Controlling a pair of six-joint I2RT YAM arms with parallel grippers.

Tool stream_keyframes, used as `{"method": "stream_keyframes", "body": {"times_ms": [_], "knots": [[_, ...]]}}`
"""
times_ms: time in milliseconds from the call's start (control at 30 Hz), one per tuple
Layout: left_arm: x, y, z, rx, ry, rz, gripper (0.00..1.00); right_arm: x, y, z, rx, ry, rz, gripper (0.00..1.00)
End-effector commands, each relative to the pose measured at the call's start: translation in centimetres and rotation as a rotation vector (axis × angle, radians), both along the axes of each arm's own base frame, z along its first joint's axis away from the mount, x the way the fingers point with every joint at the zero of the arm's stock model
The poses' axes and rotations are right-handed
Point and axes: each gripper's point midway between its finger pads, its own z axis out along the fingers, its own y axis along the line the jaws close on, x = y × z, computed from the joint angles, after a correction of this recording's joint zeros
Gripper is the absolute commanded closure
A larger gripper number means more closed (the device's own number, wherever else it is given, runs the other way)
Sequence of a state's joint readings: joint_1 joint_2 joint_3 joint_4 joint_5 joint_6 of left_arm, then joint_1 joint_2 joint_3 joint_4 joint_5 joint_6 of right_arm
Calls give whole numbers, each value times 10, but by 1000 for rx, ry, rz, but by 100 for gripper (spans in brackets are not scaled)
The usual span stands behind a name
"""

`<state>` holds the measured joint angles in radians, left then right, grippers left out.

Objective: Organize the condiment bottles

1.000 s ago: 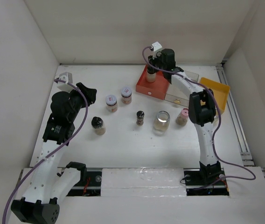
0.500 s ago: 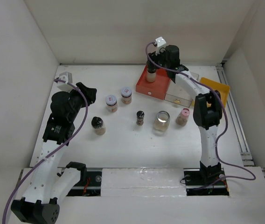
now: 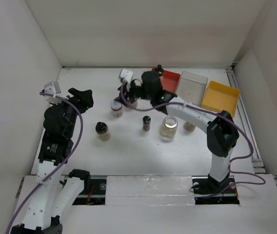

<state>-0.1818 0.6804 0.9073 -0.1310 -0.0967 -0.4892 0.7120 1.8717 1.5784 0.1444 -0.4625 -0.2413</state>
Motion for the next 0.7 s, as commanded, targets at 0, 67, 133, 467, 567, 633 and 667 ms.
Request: {"method": "stream_keyframes", "body": {"times_ms": [0,67,133,467,567,633,667], "knots": [[-4,11,13,-26,-41,59,35,-58,39,-4,-8,-48,170,33],[-11,19,18,-30,-61,99,35,-81,57,-14,-21,-43,230,28],[-16,26,24,-44,-81,133,35,-90,71,-34,-47,-27,260,26],[-24,29,28,-64,-117,141,36,-111,123,-77,-91,1,337,31],[-22,23,26,-52,-108,112,36,-107,129,-83,-94,4,337,38],[-22,23,26,-52,-108,112,36,-111,134,-87,-97,6,347,46],[-22,23,26,-52,-108,112,36,-110,134,-93,-104,13,347,50]]}}
